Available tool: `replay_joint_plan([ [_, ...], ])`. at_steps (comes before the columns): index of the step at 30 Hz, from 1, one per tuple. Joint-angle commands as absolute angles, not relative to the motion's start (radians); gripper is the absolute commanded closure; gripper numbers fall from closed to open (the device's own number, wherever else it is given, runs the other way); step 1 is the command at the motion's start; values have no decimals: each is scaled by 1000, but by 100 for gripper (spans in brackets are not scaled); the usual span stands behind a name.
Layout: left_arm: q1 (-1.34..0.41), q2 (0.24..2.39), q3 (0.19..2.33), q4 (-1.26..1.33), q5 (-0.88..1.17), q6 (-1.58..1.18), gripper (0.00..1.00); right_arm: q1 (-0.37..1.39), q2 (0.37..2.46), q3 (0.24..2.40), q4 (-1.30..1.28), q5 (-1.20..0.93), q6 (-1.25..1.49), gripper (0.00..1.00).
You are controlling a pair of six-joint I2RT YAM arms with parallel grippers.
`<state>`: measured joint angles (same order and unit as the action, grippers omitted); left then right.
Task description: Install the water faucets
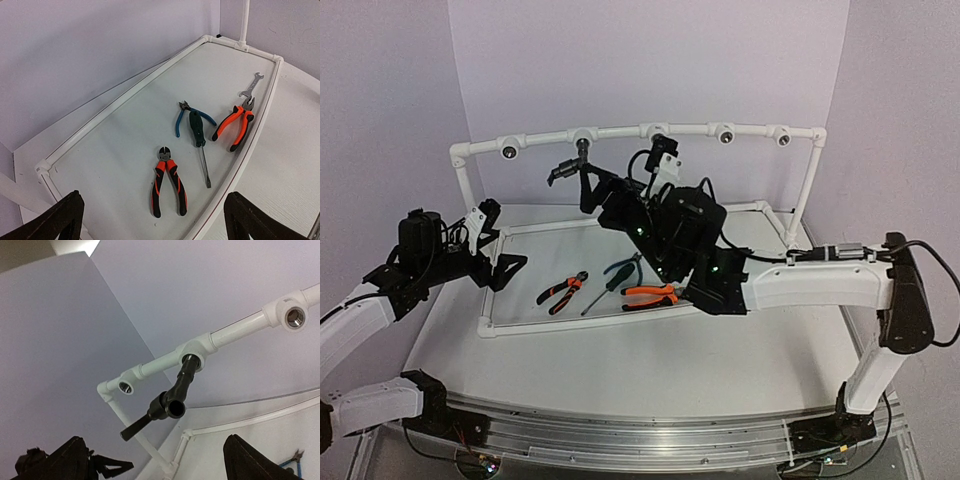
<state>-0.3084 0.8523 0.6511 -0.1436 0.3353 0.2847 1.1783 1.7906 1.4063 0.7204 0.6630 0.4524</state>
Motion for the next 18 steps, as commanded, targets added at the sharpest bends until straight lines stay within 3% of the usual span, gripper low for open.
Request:
replay_joint_plan([
  [1,-304,832,628,-104,309,276,0,1218,1649,1487,362,612,-143,5],
  [4,-304,827,616,-85,292,262,1,1265,1696,1616,194,777,-655,3],
  [6,-304,826,612,-66,232,228,0,1275,1730,1612,249,833,-1099,2],
  [8,-300,837,618,-59,167,187,0,1274,1769,1594,361,851,-1368,2],
  [18,-48,951,736,-142,277,15,0,1251,1807,1677,377,653,-1454,2],
])
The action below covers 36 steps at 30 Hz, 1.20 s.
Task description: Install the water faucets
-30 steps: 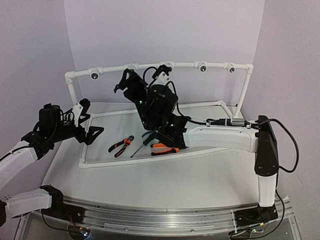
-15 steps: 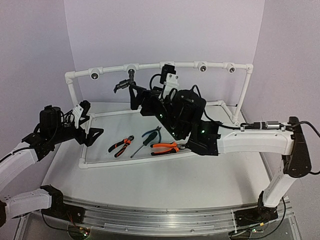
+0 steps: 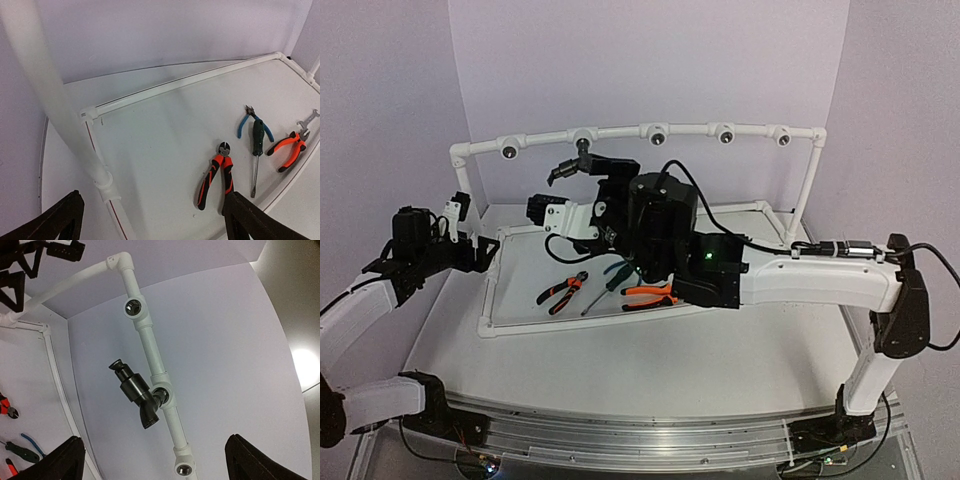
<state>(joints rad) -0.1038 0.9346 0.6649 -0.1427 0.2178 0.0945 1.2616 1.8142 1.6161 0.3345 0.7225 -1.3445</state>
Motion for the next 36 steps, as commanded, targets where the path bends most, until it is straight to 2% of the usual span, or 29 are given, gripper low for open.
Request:
replay_joint_plan([
  [1,-25,957,736,-129,284,-16,0,1249,1802,1671,377,635,-1452,2],
  [4,63,973,711,-33,278,-98,1,1236,1772,1655,377,586,-1415,2],
  [9,146,980,614,278,414,-188,0,1207,1711,1593,377,495,-1347,2],
  [12,162,1036,596,434,477,-135,0,1195,1691,1565,377,454,-1325,2],
  [19,176,1244,713,522,540,13,5,1172,1698,1559,379,411,-1314,2],
  [22,185,1307,753,541,517,42,16,1172,1726,1573,379,432,-1378,2],
  [28,217,1419,839,557,667,72,24,1172,1761,1616,380,467,-1415,3],
  [31,217,1434,854,545,768,99,35,1172,1775,1627,379,478,-1429,3],
  [36,216,1439,851,538,818,90,57,1170,1830,1670,357,519,-1492,5],
])
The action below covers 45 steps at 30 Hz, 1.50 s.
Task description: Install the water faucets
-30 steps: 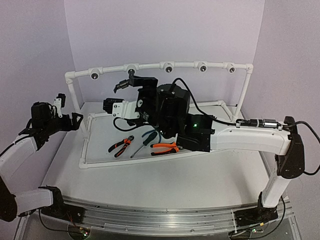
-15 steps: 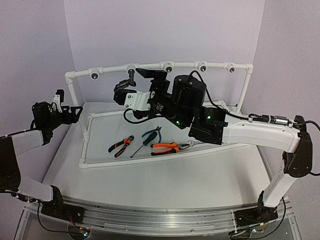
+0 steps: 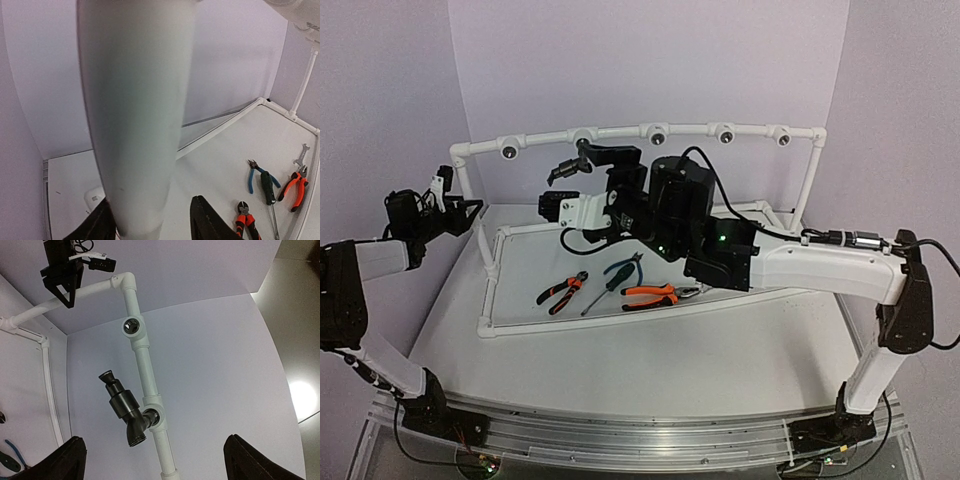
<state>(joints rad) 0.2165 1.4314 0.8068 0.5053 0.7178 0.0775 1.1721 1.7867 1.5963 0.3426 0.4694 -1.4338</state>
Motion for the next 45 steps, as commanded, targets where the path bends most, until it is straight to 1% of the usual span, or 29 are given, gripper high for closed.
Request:
replay_joint_plan([
  [1,217,1439,856,531,821,86,63,1167,1845,1685,340,528,-1508,5],
  [5,217,1437,882,456,838,70,85,1146,1906,1768,251,583,-1585,8],
  [8,217,1432,900,381,816,60,96,1137,1969,1856,205,607,-1636,13],
  [10,217,1426,901,347,800,64,100,1129,2014,1918,185,633,-1662,17],
  [18,216,1406,903,266,793,77,100,1103,2128,2071,179,678,-1709,29],
  [21,215,1404,897,249,795,71,100,1088,2156,2104,179,689,-1713,30],
  [25,215,1399,890,240,787,75,100,1081,2172,2124,181,694,-1717,39],
  [31,211,1397,899,225,786,78,100,1070,2198,2157,207,708,-1696,63],
  [33,208,1397,905,210,779,86,100,1069,2216,2178,221,722,-1680,67],
  [37,198,1396,924,157,737,103,100,1071,2233,2194,253,753,-1641,79],
  [42,192,1390,938,103,712,113,100,1084,2239,2147,354,818,-1559,86],
  [45,188,1391,939,90,706,116,100,1096,2271,2167,413,849,-1483,90],
])
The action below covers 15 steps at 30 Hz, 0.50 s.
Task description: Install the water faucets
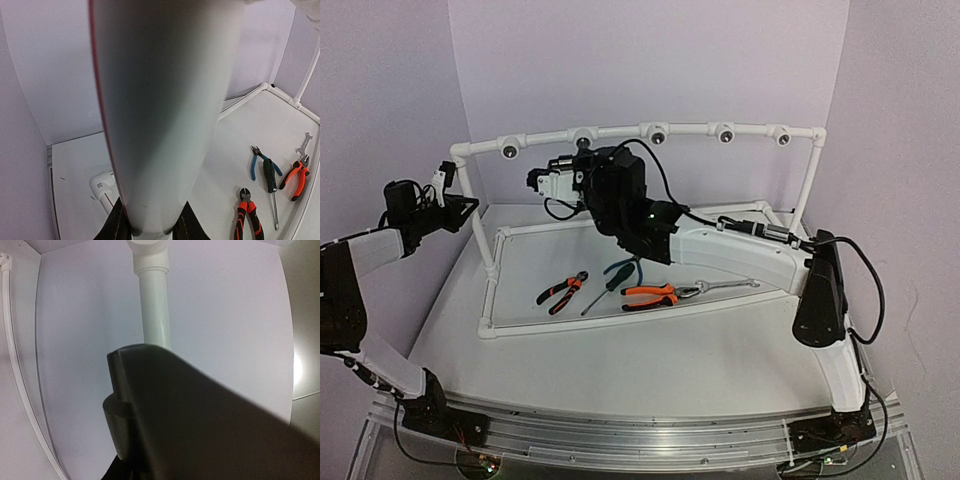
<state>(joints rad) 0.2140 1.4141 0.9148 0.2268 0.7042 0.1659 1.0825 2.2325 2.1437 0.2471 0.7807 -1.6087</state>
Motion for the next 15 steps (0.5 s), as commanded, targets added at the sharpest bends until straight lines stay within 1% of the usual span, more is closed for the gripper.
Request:
replay_joint_plan([
  [1,186,1392,938,88,704,116,100,1099,2287,2185,438,863,-1435,93],
  [4,179,1393,940,83,704,111,100,1106,2324,2234,472,914,-1204,97],
  [6,177,1392,938,77,704,109,100,1112,2318,2219,488,930,-988,99],
  [11,176,1389,926,76,698,100,100,1113,2259,2119,496,881,-367,100],
  [15,171,1385,923,76,704,94,100,1118,2258,2101,535,890,-34,100],
])
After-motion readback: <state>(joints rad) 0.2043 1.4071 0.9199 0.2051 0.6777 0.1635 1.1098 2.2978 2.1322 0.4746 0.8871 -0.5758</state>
